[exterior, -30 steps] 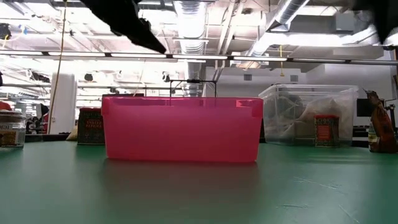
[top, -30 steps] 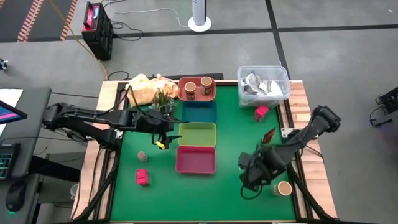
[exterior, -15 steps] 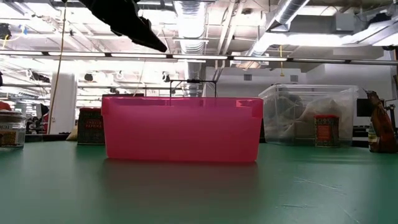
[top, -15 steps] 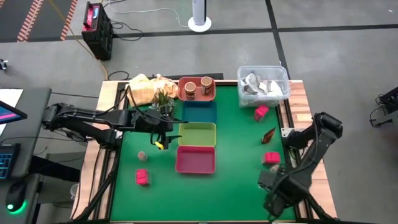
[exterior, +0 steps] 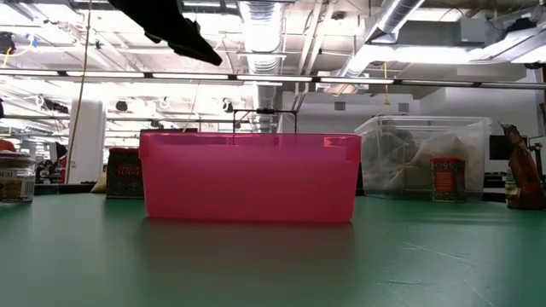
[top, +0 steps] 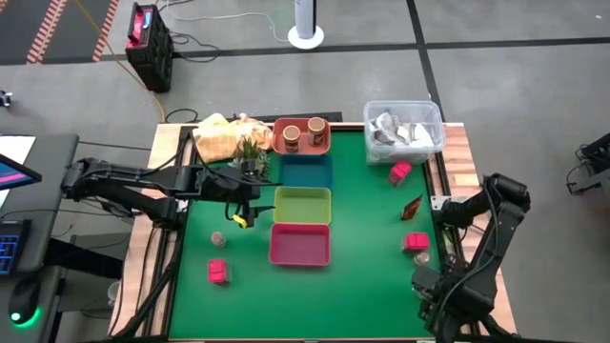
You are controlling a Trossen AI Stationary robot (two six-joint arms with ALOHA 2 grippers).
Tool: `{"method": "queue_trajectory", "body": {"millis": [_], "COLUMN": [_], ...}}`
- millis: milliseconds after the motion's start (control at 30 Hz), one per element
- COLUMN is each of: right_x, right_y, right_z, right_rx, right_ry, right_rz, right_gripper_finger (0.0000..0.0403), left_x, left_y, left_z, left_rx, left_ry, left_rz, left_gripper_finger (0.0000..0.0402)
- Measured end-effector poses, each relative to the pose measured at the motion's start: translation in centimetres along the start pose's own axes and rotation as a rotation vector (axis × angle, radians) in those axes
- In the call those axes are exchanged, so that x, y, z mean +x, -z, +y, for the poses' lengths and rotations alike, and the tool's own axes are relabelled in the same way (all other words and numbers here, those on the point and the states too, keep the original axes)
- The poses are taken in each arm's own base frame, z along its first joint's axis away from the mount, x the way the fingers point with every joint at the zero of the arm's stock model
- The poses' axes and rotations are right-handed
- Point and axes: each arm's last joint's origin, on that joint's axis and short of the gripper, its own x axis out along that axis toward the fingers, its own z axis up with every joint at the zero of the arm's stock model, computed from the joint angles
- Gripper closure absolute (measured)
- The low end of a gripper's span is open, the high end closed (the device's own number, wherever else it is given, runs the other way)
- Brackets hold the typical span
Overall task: Sort spices by type
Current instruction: Put the gold spice bottle into the orange bin
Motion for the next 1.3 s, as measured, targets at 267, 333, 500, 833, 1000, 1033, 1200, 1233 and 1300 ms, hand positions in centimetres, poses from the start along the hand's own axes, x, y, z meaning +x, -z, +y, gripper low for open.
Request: {"method": "queue_trajectory", "body": {"millis": [267,333,500,833,1000,1033,1200,1233,1300], "right_x": [1.7,2.4,4.9,7.6,7.4,7.4,6.9,6.7,6.0], "right_y": [0.9,0.9,0.6,0.1,-1.4,-1.9,-6.1,-7.1,-9.2], "right_z": [-2.1,-2.5,-3.0,-3.2,-2.7,-2.6,-2.0,-2.1,-2.4], "right_rx": [0.053,0.052,0.036,0.028,0.025,0.025,-0.026,-0.04,-0.072], "right_ry": [-0.094,-0.118,-0.177,-0.23,-0.276,-0.293,-0.389,-0.397,-0.407], "right_rz": [0.0,0.002,0.01,0.041,0.064,0.068,0.053,0.042,0.01], "right_gripper_finger": [0.0016,0.0018,0.0019,0.0098,0.0099,0.0099,0.0099,0.0099,0.0099], "left_x": [0.0,0.0,0.0,0.0,0.0,0.0,-0.1,-0.1,0.0], "left_y": [0.0,0.0,0.1,0.1,0.1,0.3,0.8,0.9,1.1], "left_z": [0.0,0.0,0.0,0.0,0.0,0.0,0.4,0.6,1.0], "left_rx": [-0.028,-0.039,-0.057,-0.036,-0.022,-0.009,0.012,0.013,0.005], "left_ry": [0.0,0.0,0.001,0.0,-0.005,-0.004,-0.015,-0.023,-0.025], "left_rz": [0.001,0.001,0.007,0.007,0.015,0.029,0.076,0.083,0.099], "left_gripper_finger": [0.0111,0.0111,0.0111,0.0111,0.0111,0.0111,0.0111,0.0111,0.0111]}}
